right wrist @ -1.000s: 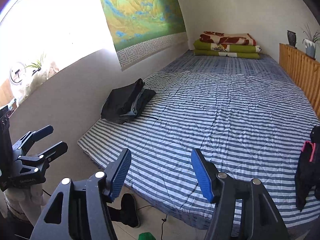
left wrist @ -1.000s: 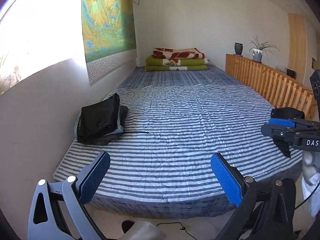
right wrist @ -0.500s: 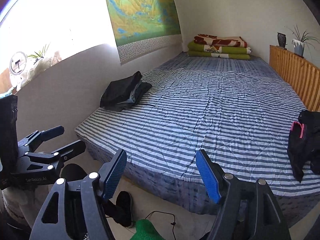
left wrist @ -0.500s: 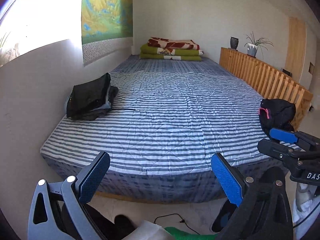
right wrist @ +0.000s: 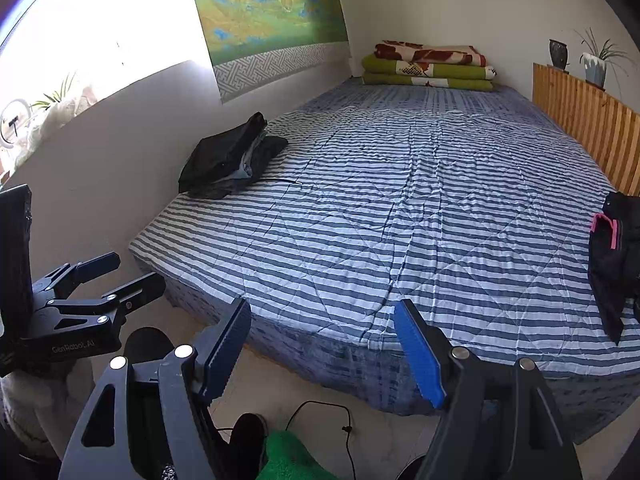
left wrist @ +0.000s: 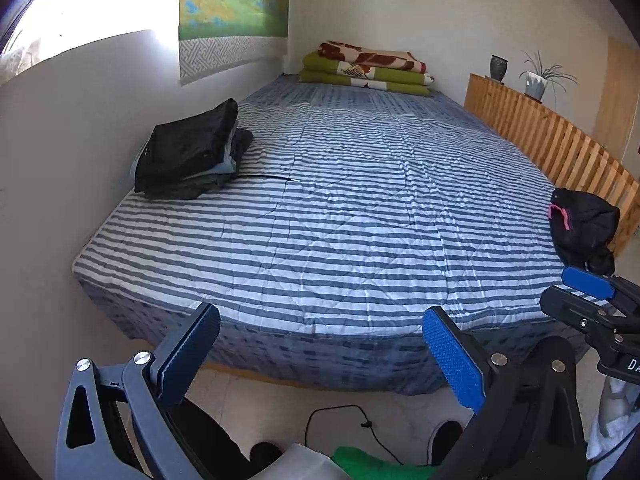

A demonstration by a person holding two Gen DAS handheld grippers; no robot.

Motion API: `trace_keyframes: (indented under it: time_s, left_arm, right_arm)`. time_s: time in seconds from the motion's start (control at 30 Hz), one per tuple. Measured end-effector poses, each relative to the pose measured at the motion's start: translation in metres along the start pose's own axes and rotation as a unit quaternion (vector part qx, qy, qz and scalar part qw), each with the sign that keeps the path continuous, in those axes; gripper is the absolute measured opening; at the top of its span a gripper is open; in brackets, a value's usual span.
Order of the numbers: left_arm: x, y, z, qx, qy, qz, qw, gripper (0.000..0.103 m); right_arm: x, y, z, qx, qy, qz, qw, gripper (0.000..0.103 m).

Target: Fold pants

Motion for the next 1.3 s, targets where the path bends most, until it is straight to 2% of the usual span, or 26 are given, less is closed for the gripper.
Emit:
trace_keyframes:
  time_s: [0.33, 0.83, 1.3]
  left_arm:
    - [-0.006, 0.017, 0.009, -0.026, -0.001, -0.013, 0.9996, 0.102]
    - [-0.017, -0.001, 0.016, -0.028, 0.003, 0.003, 0.9996, 0.102]
    - [-0.015, -0.001, 0.017, -0.025, 0.004, 0.005, 0.9997, 0.102]
  right_arm:
    - [-0.004, -0.005, 0.017, 0.008, 0.002, -0.008, 1.0, 0.07]
    - [0.002, -0.032, 0.022, 0.006, 0.007, 0.019, 1.0, 0.07]
    - [0.002, -0.036, 0.022, 0.007, 0.009, 0.019, 1.0, 0.07]
Point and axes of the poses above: each gripper's, at about its wrist camera, not at the fingertips, and z roughly the way its jaws point, y to its left, x to its underside, the point moved 5 cm from there along z, roughly the way its jaws point, and after that the axes turned 2 degrees about x, right-handed, at the moved point
